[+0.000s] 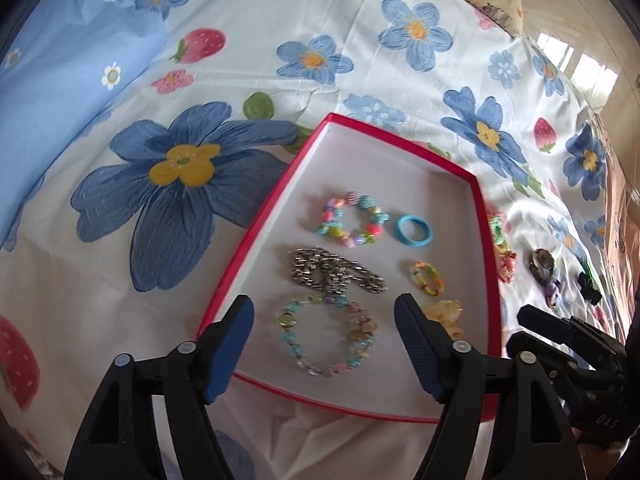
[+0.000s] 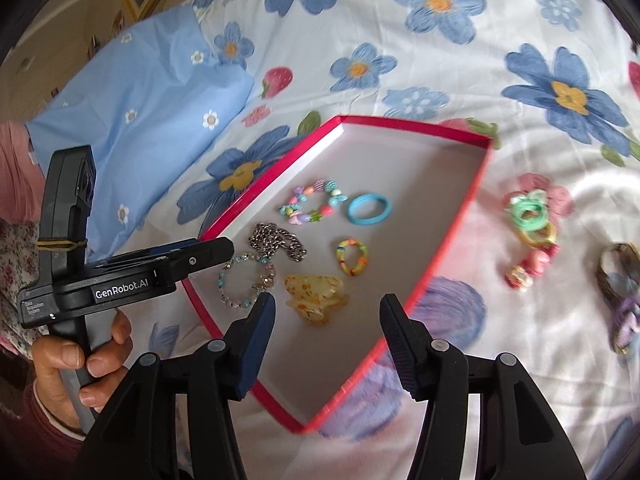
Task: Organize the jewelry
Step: 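Open both tools to drop the crystal bracelet and yellow claw clip, then move both tools back toward the remaining jewelry beside the box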
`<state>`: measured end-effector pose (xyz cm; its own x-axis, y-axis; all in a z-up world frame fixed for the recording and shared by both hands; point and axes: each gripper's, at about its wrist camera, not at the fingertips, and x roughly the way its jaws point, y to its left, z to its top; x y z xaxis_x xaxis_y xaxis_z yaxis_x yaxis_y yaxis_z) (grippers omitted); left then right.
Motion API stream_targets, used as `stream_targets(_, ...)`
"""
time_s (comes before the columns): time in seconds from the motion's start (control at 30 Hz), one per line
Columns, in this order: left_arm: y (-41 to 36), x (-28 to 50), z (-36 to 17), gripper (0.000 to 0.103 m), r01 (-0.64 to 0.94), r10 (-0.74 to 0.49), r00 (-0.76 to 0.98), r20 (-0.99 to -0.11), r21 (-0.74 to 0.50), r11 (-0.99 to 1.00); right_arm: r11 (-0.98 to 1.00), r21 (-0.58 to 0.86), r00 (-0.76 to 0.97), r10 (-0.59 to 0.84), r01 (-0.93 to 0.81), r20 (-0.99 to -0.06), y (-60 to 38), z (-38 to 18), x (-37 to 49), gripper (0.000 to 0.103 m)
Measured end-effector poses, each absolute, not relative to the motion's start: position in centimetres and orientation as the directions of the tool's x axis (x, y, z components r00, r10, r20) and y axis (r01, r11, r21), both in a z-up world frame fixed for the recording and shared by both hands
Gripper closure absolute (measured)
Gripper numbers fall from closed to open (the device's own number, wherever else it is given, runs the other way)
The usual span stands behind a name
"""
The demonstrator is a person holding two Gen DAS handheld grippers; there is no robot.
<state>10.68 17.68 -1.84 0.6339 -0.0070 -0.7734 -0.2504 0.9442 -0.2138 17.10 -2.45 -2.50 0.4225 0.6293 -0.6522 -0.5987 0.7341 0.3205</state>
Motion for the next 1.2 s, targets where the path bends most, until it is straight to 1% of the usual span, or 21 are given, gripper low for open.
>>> stream_targets(0.33,13.1,10.2,0.0,0.024,-0.146,-0.048,0.649,-0.76,-0.186,0.972,0.809,0.341,0.515,0.574,-0.479,-0.637,-10.2,-2.0,16.4,0.044)
stream_targets(0.7,8.5,11.2,0.5,0.024,-0.043,-0.097,0.633,-0.768,-0.16,0.986,0.866,0.366,0.584,0.499,-0.34,-0.64,-17.6,-3.0,15.7,0.043)
stream_targets(0.97,5.2,13.2,0.2,0.024,0.018,-0.102,0.619,-0.779,-0.115,0.993,0.886,0.372,0.615,0.46,-0.275,-0.64,-21.1,-3.4,16.2,0.043)
stream_targets(1.2,3.0,15.6,-0.5,0.024,0.059,-0.099,0.604,-0.791,-0.08,0.995,0.892,0.368,0.619,0.448,-0.263,-0.645,-21.7,-3.7,17.9,0.043)
